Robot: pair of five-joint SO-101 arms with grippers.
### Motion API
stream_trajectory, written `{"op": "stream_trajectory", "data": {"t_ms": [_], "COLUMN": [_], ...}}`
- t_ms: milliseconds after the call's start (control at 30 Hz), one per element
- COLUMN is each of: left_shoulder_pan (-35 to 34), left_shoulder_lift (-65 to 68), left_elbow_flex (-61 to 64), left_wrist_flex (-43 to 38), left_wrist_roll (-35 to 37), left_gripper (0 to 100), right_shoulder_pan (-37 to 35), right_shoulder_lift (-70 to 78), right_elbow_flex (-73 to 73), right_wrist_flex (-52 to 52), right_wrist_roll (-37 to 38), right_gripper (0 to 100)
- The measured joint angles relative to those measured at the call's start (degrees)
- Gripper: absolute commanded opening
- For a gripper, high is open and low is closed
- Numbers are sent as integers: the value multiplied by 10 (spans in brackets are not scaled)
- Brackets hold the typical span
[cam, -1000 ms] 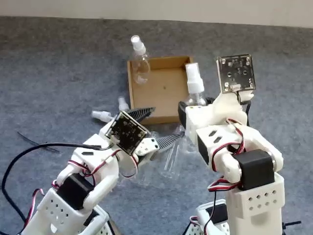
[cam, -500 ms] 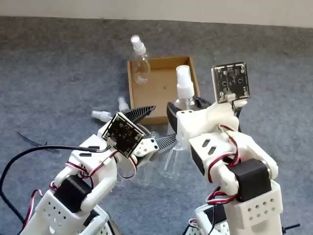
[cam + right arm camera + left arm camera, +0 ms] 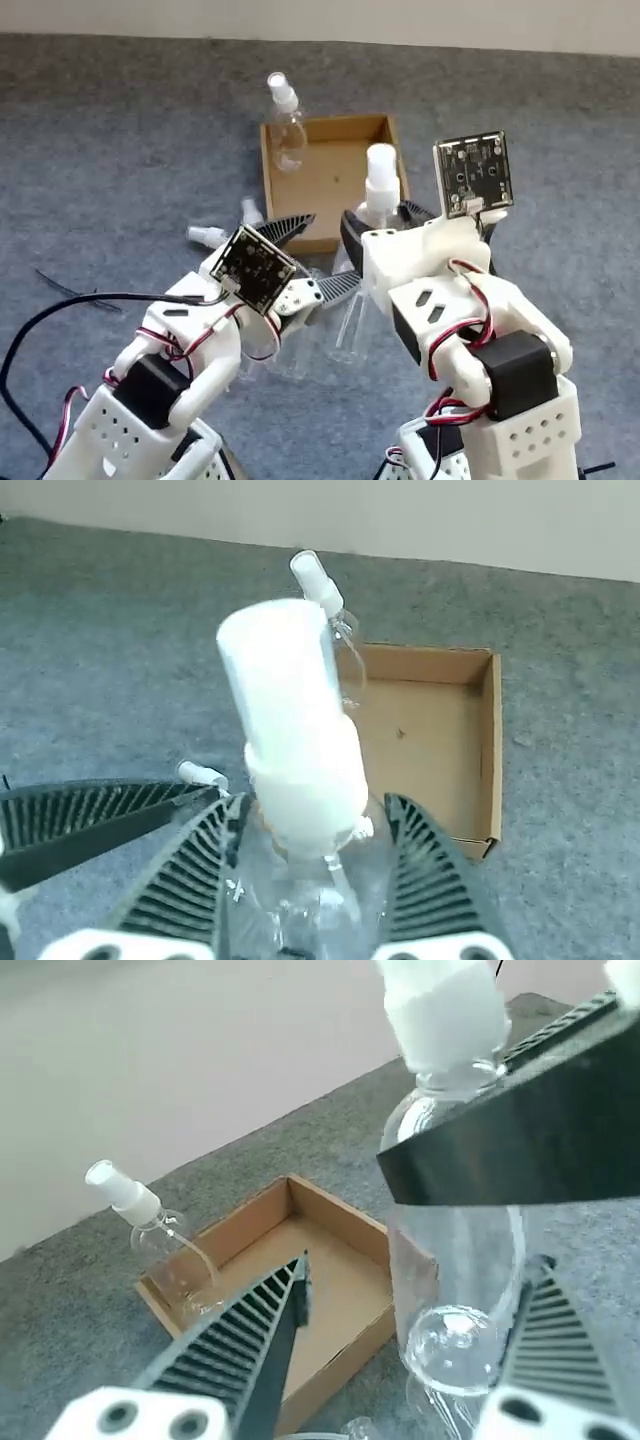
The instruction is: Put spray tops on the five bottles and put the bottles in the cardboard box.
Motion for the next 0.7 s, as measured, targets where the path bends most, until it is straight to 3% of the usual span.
{"op": "stream_trajectory", "data": {"t_ms": [200,400,567,700], "left_shoulder_pan": [-16,-43,-124,-230], "left_shoulder_lift": [-1,-11,-96,-190], "left_elbow_flex": [25,35,38,90], "left_wrist_flex": [0,27,119,159], "left_wrist_roll": [0,-1,-1,-1], "left_gripper": [298,298,298,298], "right_shoulder_pan": [0,54,100,112], "right_shoulder_lift": [0,36,188,348], "right_elbow_flex": [3,44,50,23], "right_wrist_flex": [-4,-154,-312,-384], "right_wrist_roll": [18,70,80,80], "right_gripper": [5,5,5,5]}}
